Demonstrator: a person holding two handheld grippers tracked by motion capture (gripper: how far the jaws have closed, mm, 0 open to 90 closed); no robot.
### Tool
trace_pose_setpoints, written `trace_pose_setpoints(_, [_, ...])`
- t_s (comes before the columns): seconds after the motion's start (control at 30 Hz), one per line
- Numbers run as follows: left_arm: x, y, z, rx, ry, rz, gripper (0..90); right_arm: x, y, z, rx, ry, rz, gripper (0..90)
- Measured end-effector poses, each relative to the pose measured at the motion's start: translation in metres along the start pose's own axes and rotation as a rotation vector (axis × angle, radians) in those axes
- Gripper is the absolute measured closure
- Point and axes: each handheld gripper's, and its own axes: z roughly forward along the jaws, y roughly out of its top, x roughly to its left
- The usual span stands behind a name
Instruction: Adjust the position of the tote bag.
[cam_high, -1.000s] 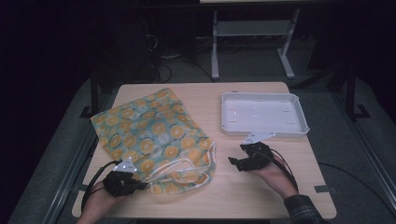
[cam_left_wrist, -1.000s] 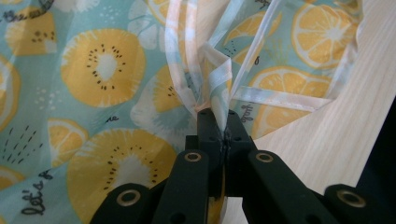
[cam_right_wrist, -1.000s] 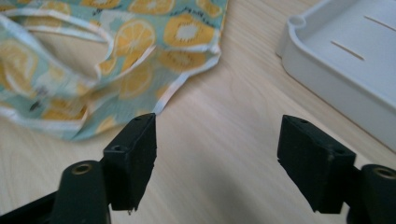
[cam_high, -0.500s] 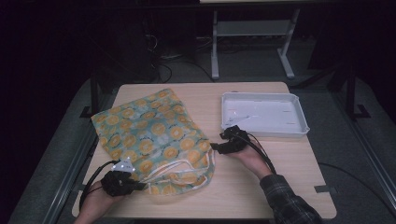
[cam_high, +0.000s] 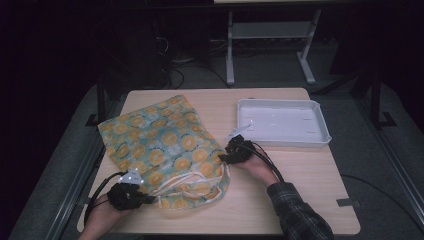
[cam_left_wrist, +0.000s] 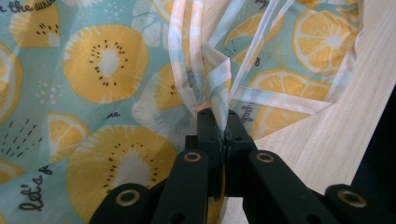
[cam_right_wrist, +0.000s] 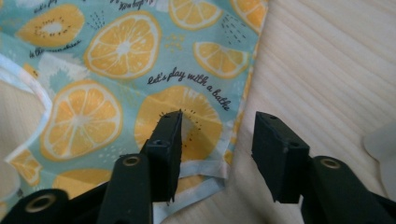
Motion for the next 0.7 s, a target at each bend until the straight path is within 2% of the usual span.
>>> trace_pose_setpoints(0.07, [0.0002, 0.0004, -0.0001, 0.006, 0.001, 0.006, 88.1, 0.0019, 0.0002, 0.0003, 0.003, -0.007, -0.022, 58.6])
trace_pose_setpoints(0.13, [0.0000, 0.0008, 0.0003, 0.008, 0.001, 0.008, 88.1, 0.0056, -0.0006, 0.0004, 0.004, -0.035, -0.067, 65.3])
trace_pose_setpoints(0.37, [0.0004, 0.0007, 0.0001, 0.009, 0.020, 0.010, 88.1, 0.0094, 0.0004, 0.0001, 0.014, -0.022, -0.094, 85.6])
trace_pose_setpoints(0.7, [0.0017, 0.0030, 0.0006, 0.013, 0.040, 0.021, 88.2, 0.0074, -0.0016, -0.0044, 0.030, -0.014, -0.109, 88.6])
